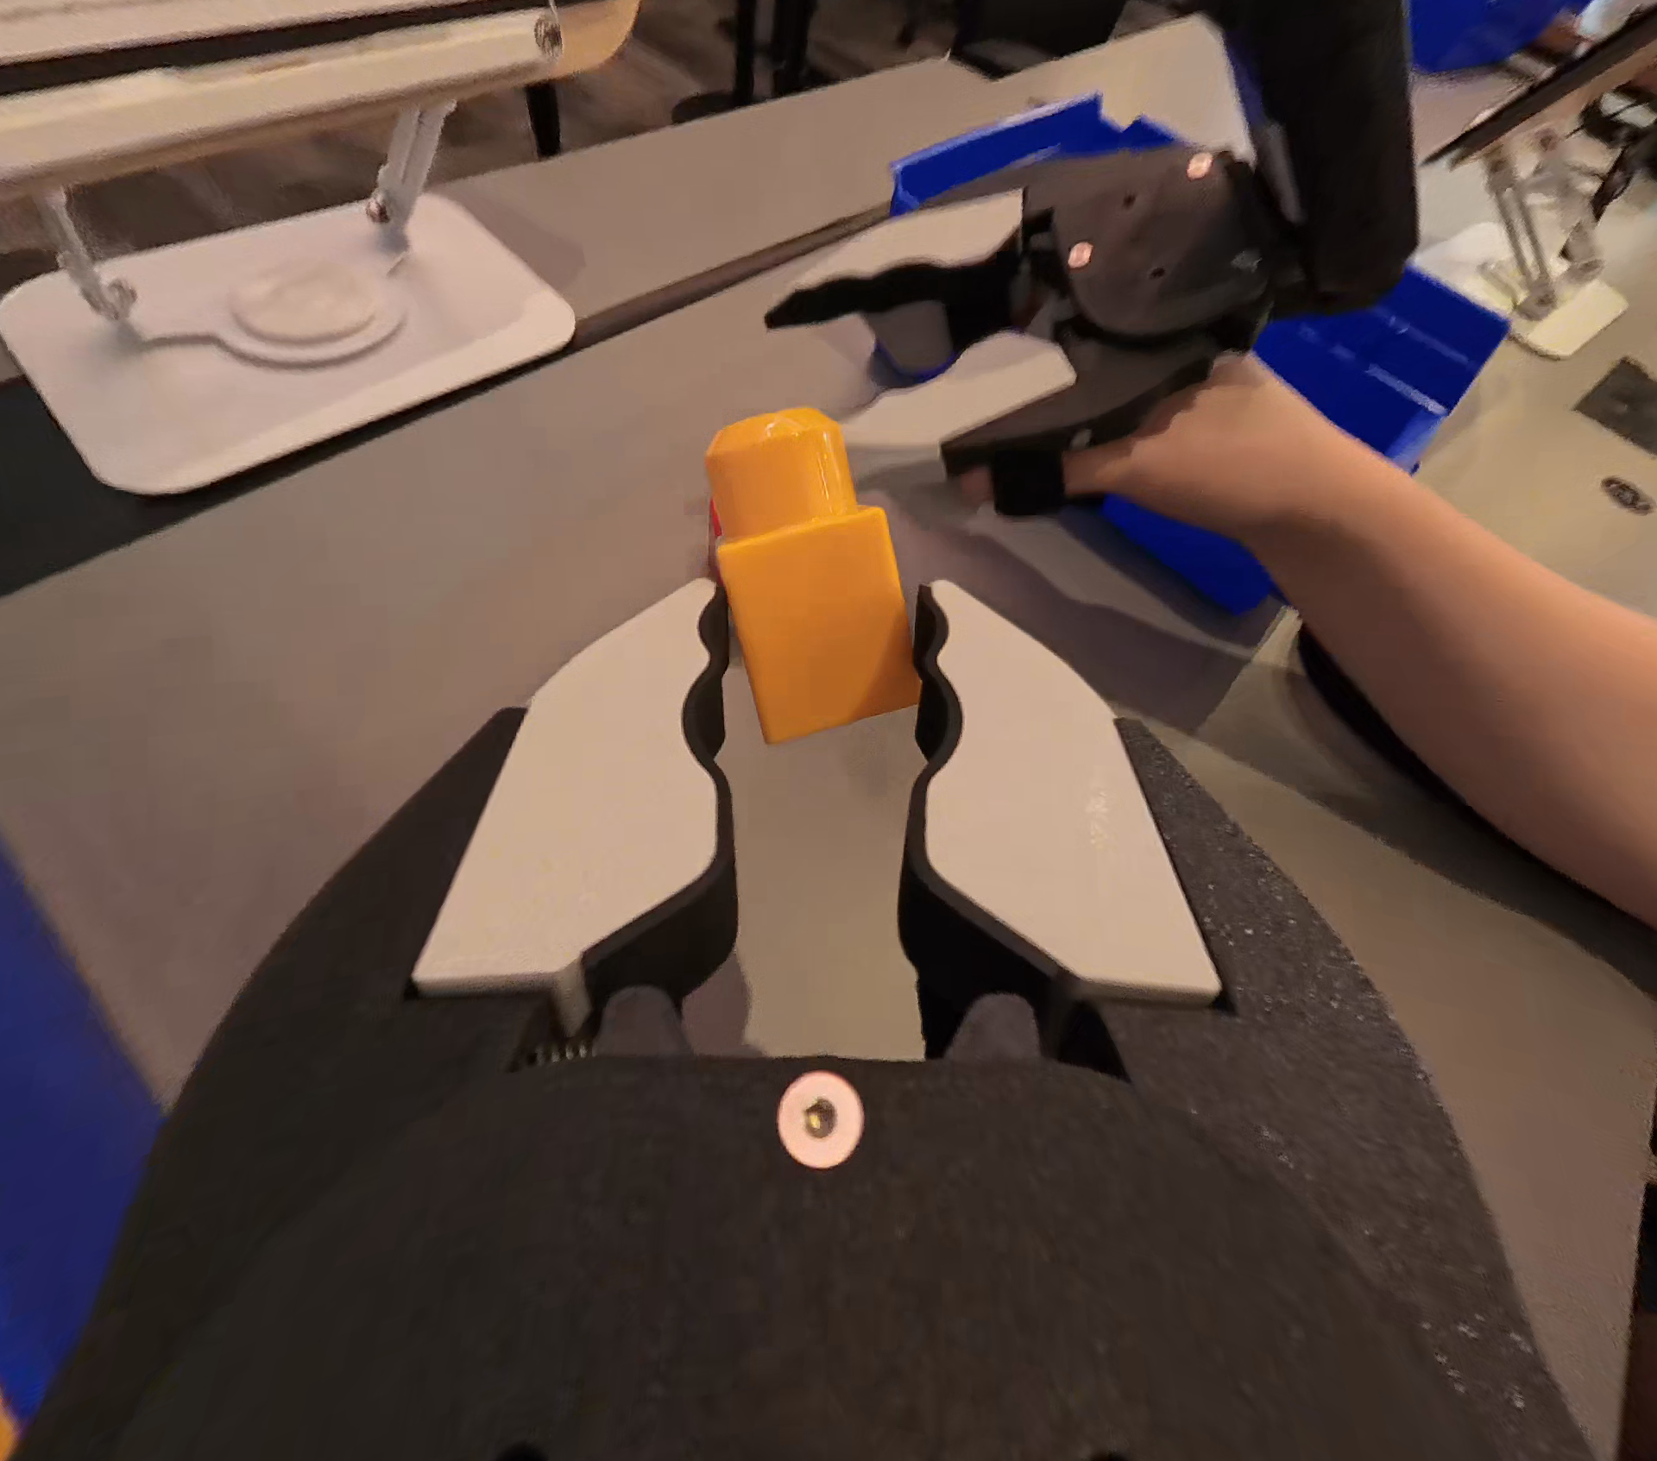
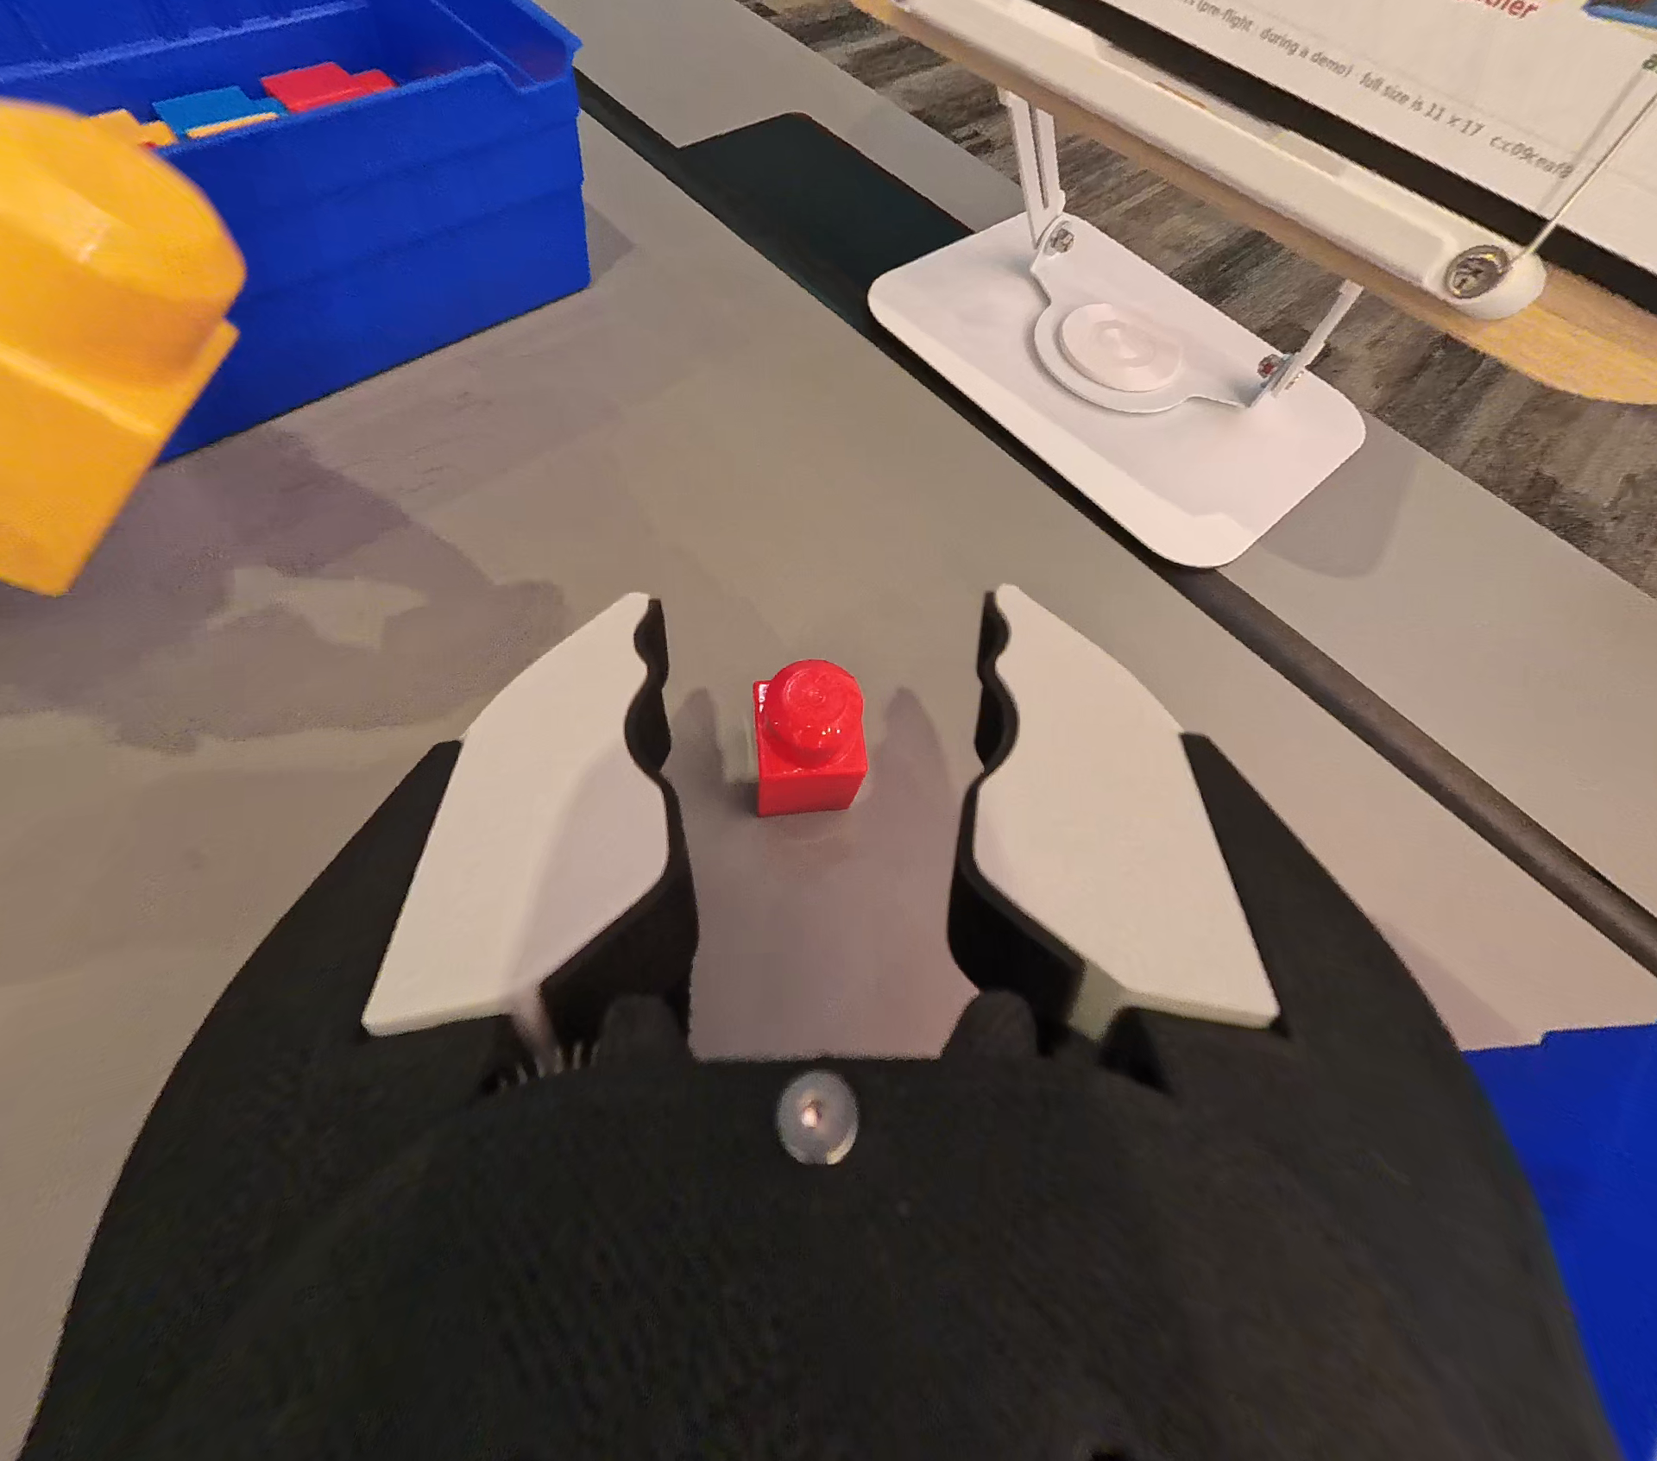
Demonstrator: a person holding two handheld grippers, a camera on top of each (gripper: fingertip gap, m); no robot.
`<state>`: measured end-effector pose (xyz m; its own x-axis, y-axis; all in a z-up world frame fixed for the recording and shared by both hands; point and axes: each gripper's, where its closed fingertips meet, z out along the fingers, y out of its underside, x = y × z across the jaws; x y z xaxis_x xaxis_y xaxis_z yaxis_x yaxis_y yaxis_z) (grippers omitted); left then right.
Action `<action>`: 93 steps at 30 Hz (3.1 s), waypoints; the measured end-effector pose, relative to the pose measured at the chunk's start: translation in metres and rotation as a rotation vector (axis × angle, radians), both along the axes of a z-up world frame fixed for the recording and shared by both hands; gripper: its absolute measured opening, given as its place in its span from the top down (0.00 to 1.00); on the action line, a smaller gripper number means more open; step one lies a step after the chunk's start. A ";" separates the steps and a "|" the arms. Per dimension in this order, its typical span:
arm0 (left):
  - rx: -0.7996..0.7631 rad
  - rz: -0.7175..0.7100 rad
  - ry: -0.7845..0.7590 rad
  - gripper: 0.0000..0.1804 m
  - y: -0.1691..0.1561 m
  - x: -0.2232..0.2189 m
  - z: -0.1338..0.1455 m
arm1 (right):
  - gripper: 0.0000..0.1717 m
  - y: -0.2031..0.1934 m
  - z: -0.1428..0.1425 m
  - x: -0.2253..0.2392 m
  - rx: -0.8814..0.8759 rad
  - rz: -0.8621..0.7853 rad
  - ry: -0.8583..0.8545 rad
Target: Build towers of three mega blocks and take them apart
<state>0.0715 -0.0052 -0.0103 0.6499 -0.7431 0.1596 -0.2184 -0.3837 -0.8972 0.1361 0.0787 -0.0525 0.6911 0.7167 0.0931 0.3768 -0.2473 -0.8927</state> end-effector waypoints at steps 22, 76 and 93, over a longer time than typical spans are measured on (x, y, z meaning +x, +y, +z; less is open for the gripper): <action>0.214 -0.012 -0.185 0.78 0.052 -0.007 0.083 | 0.61 -0.001 -0.071 -0.009 -0.128 -0.073 -0.159; -0.099 -0.464 -0.379 0.79 0.003 0.048 0.046 | 0.78 -0.065 0.138 0.040 -0.053 0.175 0.457; -0.155 -0.737 -0.406 0.79 -0.050 0.080 0.047 | 0.78 -0.103 0.132 0.025 -0.204 0.499 0.485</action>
